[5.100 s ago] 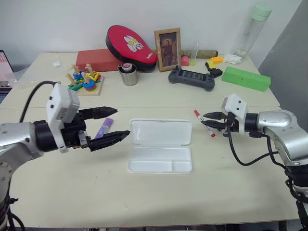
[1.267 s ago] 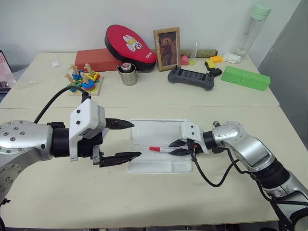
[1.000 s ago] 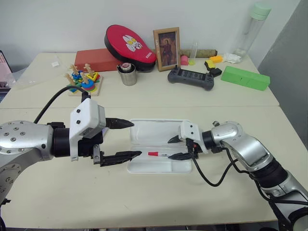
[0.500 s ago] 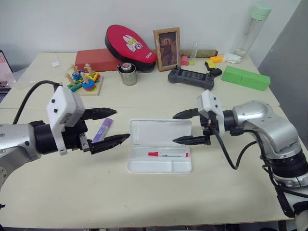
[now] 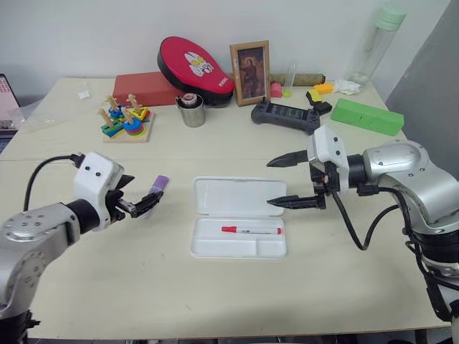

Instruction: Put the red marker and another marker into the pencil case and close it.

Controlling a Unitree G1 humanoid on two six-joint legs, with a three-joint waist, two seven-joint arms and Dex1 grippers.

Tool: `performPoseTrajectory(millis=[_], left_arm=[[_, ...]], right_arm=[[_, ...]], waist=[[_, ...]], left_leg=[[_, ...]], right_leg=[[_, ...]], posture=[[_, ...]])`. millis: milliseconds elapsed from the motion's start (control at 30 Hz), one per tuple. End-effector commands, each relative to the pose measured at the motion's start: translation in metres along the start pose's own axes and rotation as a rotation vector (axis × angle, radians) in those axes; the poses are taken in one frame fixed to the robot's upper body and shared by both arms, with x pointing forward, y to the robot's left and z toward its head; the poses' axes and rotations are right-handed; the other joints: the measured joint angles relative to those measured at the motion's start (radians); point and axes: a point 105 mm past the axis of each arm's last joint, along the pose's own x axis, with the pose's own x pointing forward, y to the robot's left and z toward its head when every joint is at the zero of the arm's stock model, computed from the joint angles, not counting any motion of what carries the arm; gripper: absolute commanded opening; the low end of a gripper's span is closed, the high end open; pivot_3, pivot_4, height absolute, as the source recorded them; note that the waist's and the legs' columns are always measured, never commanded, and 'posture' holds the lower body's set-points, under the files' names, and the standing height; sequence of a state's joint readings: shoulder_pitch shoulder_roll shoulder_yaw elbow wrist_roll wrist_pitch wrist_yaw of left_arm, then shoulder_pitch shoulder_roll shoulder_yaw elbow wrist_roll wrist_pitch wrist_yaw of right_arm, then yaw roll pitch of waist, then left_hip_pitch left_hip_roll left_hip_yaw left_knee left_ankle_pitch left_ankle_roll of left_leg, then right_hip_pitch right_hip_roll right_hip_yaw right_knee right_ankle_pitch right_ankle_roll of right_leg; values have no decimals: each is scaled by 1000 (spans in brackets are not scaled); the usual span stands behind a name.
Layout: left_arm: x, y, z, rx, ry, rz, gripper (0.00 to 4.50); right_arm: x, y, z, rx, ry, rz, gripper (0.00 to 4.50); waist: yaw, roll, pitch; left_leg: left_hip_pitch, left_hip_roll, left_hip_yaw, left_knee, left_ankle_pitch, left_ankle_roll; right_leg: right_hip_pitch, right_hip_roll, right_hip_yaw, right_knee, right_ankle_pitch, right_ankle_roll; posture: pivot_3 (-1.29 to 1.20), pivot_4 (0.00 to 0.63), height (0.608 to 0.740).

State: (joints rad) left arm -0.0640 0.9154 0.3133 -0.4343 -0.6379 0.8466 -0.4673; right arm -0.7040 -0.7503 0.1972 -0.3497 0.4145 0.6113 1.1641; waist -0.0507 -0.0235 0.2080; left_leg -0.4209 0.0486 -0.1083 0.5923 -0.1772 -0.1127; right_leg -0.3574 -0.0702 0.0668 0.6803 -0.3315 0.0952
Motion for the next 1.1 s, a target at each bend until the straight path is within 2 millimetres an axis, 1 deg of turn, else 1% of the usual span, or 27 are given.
performPoseTrajectory(millis=[33,233,467,600,767,867,967,1000,1033,1100], left_arm=[[9,10,7,11,-42,30,4233],[25,16,-5,-15,-9,38,4233],[39,10,-24,-80,41,-5,4233],[49,3,-27,-116,61,-47,4233],[57,3,-32,-162,96,-51,4233],[59,5,-37,-188,129,-47,3811],[59,9,-40,-209,142,-28,3181],[58,10,-41,-210,148,-26,3057],[58,11,-42,-210,154,-26,2776],[57,11,-44,-209,164,-27,2470]], right_arm=[[-1,5,3,-129,40,13,4084],[-2,9,3,-170,54,25,4084],[-2,12,5,-192,58,24,4084],[-2,12,6,-196,57,26,4084],[-1,11,5,-197,60,23,4084],[-1,11,5,-197,62,18,4111],[-2,10,4,-196,63,13,4111],[-2,10,4,-195,64,12,4111],[-2,10,4,-195,63,11,4111],[-2,10,4,-195,63,8,4111]], waist=[[1,-1,0],[2,-1,0],[1,-1,0],[2,-1,0],[2,-1,0],[2,-1,0],[2,-1,0],[1,-1,0],[1,-1,0],[1,-1,0]], left_leg=[[0,0,0,0,0,0],[0,0,0,0,0,0],[0,0,0,0,0,0],[0,0,-1,0,0,0],[0,0,-1,0,0,0],[0,0,-1,0,0,0],[0,0,-1,0,0,0],[0,0,-1,0,0,0],[0,0,-1,0,0,0],[0,0,-1,0,0,0]], right_leg=[[0,0,0,0,0,0],[0,0,0,0,0,0],[0,0,-1,0,0,0],[0,0,-1,0,0,0],[0,0,-1,0,0,0],[0,0,-1,0,0,0],[1,0,-1,1,0,0],[1,0,-1,1,0,0],[1,0,-1,1,0,0],[1,0,-1,1,0,0]], posture=[[0,150,740],[0,150,740],[0,150,740],[0,150,740],[0,150,740],[0,150,740],[0,150,740],[0,150,740],[0,150,740],[0,150,740]])
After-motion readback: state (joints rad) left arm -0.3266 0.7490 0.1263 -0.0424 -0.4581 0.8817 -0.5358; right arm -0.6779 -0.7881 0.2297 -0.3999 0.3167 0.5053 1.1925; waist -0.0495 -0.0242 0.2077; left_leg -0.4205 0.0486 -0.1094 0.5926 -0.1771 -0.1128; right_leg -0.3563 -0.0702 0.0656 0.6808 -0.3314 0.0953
